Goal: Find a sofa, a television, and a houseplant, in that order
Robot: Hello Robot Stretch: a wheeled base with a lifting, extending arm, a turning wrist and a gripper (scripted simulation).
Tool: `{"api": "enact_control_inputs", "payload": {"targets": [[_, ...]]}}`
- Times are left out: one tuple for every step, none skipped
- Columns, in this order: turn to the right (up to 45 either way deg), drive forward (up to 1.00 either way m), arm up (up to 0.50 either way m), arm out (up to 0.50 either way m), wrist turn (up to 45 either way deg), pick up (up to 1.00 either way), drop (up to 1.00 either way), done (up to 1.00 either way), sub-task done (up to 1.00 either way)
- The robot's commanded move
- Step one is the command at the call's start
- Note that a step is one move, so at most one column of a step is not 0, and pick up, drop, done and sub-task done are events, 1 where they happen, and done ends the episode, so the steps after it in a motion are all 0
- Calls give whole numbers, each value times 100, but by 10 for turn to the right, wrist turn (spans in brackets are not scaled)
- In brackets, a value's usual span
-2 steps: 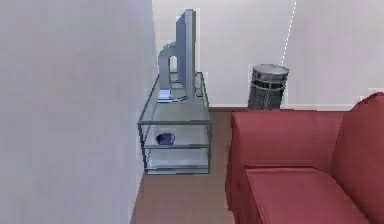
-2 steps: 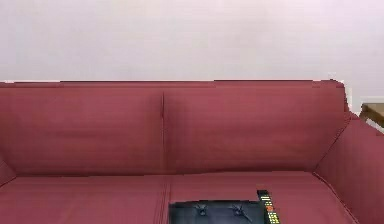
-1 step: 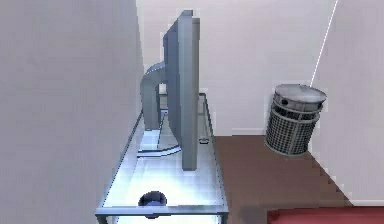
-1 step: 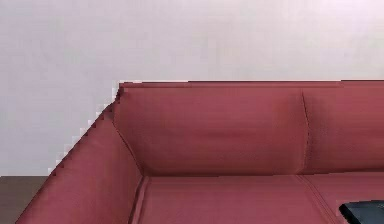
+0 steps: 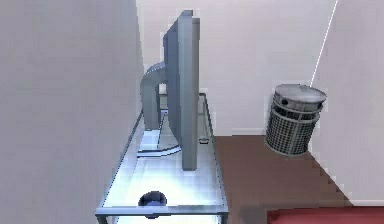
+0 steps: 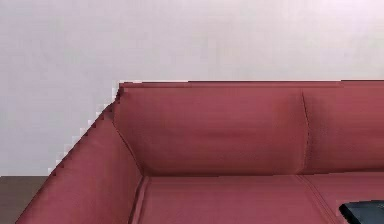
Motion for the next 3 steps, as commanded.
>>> {"api": "enact_control_inputs", "payload": {"targets": [[-450,0,0,0,0,0,0,0,0],[-450,0,0,0,0,0,0,0,0],[-450,0,0,0,0,0,0,0,0]]}}
